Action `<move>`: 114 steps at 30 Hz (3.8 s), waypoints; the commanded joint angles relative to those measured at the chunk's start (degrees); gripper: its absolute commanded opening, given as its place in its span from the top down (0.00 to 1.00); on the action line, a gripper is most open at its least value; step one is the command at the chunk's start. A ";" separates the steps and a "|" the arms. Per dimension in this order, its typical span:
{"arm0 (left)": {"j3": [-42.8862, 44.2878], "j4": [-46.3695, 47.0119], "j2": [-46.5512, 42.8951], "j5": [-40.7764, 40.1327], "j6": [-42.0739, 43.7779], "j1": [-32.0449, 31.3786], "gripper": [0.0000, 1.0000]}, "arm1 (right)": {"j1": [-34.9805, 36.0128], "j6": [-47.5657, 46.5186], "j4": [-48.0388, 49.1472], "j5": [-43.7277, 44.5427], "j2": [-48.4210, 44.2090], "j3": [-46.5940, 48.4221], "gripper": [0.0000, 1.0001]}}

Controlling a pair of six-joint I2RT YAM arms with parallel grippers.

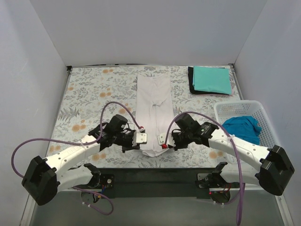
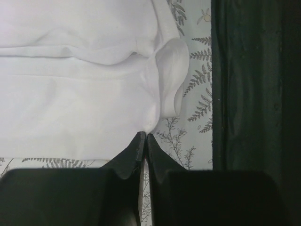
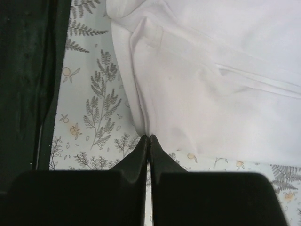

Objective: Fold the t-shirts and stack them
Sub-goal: Fold the tshirt

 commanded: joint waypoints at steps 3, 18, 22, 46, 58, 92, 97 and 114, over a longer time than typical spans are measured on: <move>8.02 0.56 5.26 5.55 0.40 8.61 1.00 | -5.21 -1.60 -1.37 -2.42 1.03 6.18 0.99; 31.13 5.30 30.66 7.75 4.80 19.87 1.00 | -20.68 -13.99 -1.19 -7.26 21.42 27.27 0.99; 38.59 5.75 38.66 7.49 5.50 21.54 1.00 | -23.66 -16.19 -1.19 -7.96 28.36 33.42 0.99; 53.30 10.93 58.62 3.98 5.24 25.24 1.00 | -28.42 -18.14 1.44 -6.91 50.17 49.78 0.99; 53.56 14.80 60.56 -1.99 -2.31 26.37 0.88 | -28.33 -11.81 8.73 -1.30 53.95 51.63 0.71; 24.65 38.35 60.20 25.07 -77.20 28.57 0.53 | -34.04 54.64 18.23 -27.83 54.74 27.55 0.55; 19.99 37.30 58.11 27.79 -75.80 30.51 0.53 | -35.36 51.30 14.73 -27.91 52.28 24.29 0.53; 23.79 10.75 30.42 11.38 2.02 27.97 0.53 | -26.15 4.38 13.38 -4.46 24.34 18.52 0.38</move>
